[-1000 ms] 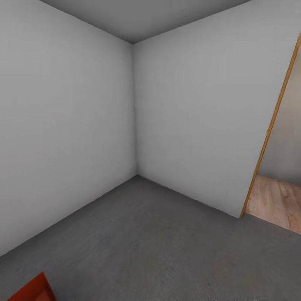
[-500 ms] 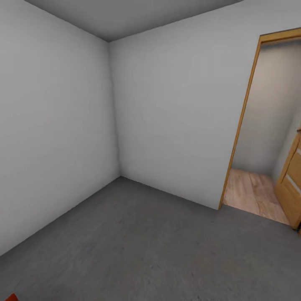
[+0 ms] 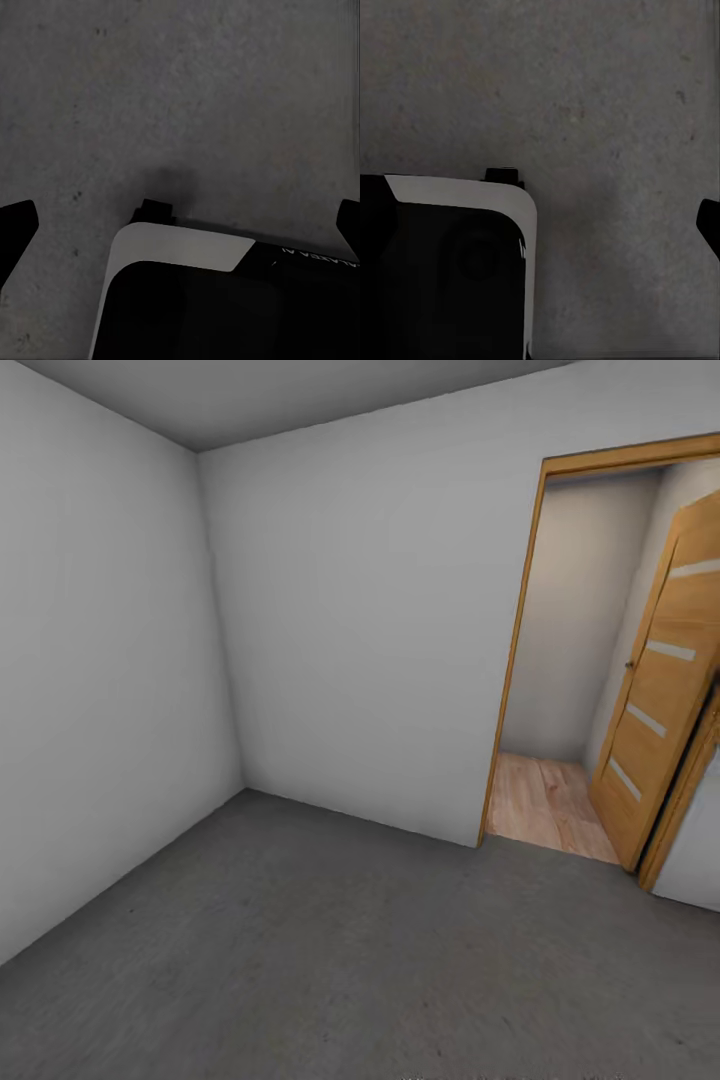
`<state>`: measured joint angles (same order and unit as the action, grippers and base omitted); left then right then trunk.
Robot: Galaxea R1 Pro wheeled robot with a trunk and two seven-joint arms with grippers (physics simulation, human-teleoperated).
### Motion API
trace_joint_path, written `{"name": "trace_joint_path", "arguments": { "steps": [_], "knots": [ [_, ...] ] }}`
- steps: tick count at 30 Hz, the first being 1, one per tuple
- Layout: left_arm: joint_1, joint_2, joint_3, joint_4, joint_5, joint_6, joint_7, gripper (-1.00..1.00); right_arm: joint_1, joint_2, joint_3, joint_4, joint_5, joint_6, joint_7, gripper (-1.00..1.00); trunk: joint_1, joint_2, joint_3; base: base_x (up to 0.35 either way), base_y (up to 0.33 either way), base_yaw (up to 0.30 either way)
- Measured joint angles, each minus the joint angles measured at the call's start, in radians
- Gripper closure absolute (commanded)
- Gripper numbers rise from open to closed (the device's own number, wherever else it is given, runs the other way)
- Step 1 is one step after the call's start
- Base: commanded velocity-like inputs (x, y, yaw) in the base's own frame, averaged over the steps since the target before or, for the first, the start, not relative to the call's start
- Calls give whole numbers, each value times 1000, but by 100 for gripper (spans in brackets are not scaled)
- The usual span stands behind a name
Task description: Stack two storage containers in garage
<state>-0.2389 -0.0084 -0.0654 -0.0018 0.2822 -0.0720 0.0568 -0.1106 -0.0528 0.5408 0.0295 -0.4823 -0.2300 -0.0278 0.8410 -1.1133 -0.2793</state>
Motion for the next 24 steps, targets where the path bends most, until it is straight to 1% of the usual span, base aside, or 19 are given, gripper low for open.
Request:
{"name": "trace_joint_path", "arguments": {
  "steps": [24],
  "knots": [
    [0, -1, -1, 0, 0, 0, 0, -100, 0, 0, 0, 1, 0, 0, 1, -100, 0, 0, 0, 0, 0, -298]
  ]
}}
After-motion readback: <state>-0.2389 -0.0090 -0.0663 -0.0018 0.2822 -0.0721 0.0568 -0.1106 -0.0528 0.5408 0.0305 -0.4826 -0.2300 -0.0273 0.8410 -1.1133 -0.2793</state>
